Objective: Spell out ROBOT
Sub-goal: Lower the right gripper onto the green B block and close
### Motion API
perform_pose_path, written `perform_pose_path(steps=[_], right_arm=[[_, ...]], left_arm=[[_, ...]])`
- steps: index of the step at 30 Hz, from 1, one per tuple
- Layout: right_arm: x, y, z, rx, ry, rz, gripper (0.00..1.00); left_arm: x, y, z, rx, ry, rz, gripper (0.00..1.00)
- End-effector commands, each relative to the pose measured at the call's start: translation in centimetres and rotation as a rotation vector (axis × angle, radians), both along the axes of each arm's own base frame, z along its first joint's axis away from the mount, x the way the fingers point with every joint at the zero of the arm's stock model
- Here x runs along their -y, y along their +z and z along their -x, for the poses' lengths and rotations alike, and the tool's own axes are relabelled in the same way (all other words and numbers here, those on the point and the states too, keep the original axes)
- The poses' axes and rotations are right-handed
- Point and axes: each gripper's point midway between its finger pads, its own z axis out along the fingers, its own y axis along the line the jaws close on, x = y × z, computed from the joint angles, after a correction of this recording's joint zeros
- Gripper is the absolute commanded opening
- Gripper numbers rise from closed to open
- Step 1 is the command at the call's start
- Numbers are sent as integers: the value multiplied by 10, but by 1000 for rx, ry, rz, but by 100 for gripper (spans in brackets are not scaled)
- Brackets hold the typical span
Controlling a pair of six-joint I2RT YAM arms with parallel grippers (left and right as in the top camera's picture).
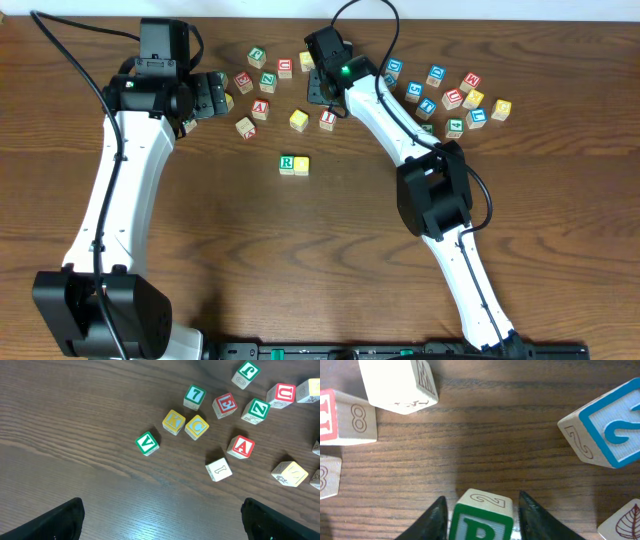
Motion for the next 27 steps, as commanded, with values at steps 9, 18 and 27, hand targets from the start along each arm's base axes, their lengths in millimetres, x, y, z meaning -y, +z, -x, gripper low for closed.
perform_pose_path(steps=[9,18,27], right_arm=[[2,0,-2,27,48,66,23],[11,63,-3,89,82,63,22],[42,167,58,46,102,93,26]], left_arm=[[-3,15,-2,36,10,-9,99],[-3,15,-2,36,10,-9,99],[-3,15,-2,36,10,-9,98]])
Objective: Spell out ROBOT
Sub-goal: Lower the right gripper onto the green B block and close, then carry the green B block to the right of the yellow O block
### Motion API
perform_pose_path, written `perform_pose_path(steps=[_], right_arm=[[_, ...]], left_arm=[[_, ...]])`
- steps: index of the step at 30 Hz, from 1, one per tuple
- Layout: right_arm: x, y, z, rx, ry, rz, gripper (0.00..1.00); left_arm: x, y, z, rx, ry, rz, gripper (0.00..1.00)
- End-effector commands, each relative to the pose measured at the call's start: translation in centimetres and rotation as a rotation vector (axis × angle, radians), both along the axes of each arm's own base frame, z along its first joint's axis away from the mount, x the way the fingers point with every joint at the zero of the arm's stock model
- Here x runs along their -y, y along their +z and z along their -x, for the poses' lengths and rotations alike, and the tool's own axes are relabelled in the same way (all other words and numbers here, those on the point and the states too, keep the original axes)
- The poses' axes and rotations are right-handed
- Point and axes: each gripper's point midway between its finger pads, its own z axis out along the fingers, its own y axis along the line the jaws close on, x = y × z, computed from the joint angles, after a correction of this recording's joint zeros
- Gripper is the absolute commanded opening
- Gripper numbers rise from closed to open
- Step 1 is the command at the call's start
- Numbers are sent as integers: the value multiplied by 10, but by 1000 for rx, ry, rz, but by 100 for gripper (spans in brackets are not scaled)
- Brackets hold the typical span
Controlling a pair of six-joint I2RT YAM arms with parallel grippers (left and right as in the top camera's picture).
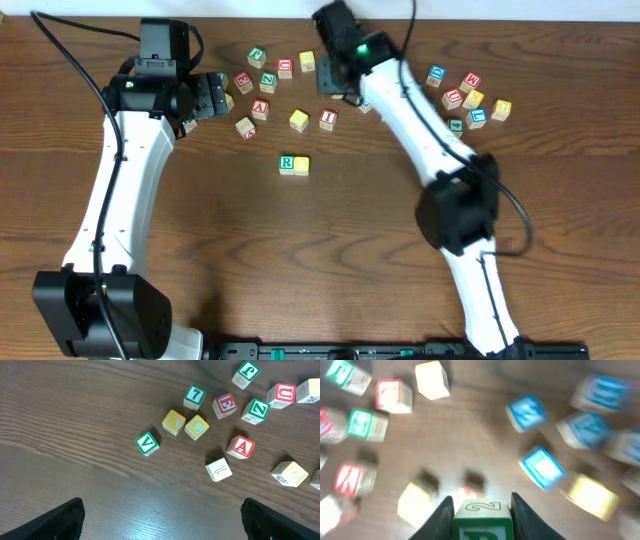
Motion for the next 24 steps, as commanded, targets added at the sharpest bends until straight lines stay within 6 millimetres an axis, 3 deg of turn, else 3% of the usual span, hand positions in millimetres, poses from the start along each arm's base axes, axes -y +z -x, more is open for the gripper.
perform_pose_path(steps=[1,4,12,24], right_arm=[[15,59,23,33,9,3,25],[18,51,46,-66,30,19,24],[15,-11,94,-324,74,66,21],[-7,-86,110,-358,109,73,23]], left_arm=[[-3,15,-2,36,10,-9,98],[-3,15,-2,36,11,-9,98],[-3,15,-2,36,10,-9,98],[-3,15,-2,36,10,-9,98]])
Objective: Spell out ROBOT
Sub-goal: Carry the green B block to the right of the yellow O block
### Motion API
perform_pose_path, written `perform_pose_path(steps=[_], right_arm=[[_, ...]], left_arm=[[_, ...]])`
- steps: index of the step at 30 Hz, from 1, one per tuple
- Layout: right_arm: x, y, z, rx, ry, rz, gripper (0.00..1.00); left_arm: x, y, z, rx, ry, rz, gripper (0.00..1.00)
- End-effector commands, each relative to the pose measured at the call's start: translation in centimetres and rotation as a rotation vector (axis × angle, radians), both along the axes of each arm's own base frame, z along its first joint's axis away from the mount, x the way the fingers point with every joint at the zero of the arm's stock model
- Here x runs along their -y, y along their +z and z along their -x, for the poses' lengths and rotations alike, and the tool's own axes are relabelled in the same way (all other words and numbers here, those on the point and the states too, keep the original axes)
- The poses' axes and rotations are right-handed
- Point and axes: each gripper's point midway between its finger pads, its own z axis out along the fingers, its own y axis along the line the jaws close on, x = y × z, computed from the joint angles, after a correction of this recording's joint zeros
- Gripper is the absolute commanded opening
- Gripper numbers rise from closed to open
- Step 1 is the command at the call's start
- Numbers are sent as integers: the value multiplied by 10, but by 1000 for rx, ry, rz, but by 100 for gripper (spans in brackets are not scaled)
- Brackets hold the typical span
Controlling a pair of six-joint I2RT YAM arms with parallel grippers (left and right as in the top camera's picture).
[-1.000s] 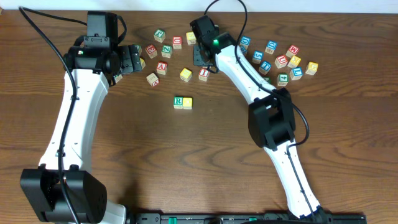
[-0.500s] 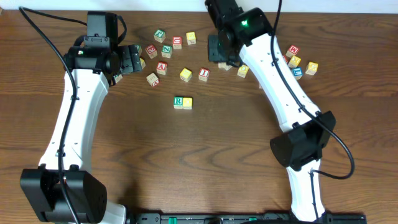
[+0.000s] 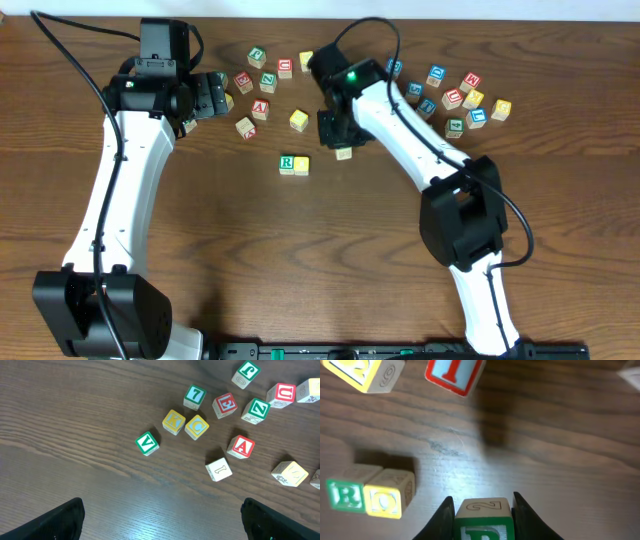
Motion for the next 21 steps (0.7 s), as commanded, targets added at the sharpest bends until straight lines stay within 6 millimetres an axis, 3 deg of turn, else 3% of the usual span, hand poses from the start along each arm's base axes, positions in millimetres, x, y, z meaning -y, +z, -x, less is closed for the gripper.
perform_pose_path(steps=[1,7,21], right_arm=[[-8,-23,12,-22,6,4,22],[-13,-43,19,-22,4,1,20],[-33,-46,26,-1,25,-17,32]], left_arm=[[-3,15,-2,37,10,-8,98],[-3,15,-2,37,10,-9,98],[-3,15,-2,37,10,-9,98]])
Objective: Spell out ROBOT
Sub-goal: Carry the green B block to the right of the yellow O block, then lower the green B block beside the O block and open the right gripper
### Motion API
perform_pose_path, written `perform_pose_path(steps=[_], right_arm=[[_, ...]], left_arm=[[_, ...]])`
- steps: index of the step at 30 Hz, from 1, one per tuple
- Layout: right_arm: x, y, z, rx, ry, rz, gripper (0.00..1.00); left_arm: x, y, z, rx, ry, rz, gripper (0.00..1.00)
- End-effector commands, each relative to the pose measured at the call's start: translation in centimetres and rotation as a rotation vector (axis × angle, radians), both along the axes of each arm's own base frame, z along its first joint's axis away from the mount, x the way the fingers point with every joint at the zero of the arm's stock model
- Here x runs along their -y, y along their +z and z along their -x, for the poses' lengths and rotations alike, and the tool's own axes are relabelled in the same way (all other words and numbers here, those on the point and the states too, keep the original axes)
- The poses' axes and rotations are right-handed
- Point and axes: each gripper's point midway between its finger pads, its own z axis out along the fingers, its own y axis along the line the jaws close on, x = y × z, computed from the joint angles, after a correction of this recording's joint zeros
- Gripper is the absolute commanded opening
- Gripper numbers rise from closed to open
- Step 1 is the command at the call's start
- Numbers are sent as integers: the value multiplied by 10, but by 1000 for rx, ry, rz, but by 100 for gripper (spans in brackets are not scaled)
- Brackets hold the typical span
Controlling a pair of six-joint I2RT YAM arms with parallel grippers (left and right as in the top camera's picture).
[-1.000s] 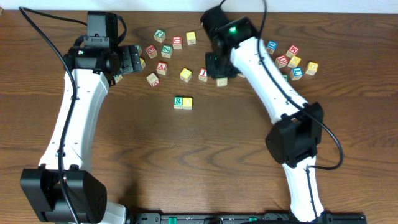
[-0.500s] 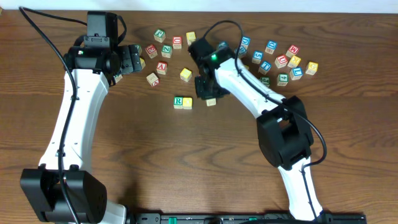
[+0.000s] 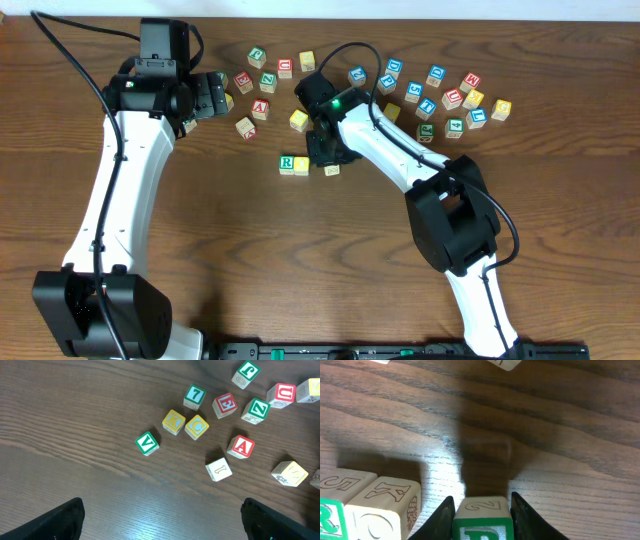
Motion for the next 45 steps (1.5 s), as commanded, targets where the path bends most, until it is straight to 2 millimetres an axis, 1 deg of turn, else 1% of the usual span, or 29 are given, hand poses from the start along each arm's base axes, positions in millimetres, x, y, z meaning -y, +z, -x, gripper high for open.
perform_pose_path(steps=[1,5,11,15,19,23,26,28,30,32,38,45], right_arm=[[-11,-4,11,-8,13,4,33],[-12,-4,12,-11,16,5,38],[-12,-1,8,0,11,-3,36],[-6,15,0,18,-8,-16,36],[1,34,-3,36,-24,-28,37],[16,56,-3,43,-39,-30,37],[30,62,1,21,-47,-12,36],[38,60,6,-9,-54,8,31],[43,53,13,-43,-56,31,26],[46,46,19,-65,-55,44,24],[51,25,29,-94,-54,64,24],[52,1,31,-84,-55,57,26]], left_arm=[[-3,15,-2,37,10,-9,98],[-3,15,-2,37,10,-9,98],[-3,15,-2,37,11,-8,98],[-3,15,-2,37,10,-9,98],[-3,15,-2,37,10,-8,98],[-3,15,-2,37,10,-8,98],[-3,15,-2,37,10,-9,98],[-3,15,-2,37,10,-9,98],[-3,15,-2,37,10,-8,98],[-3,15,-2,37,10,-9,98],[-3,15,-2,37,10,-9,98],[-3,15,-2,37,10,-8,98]])
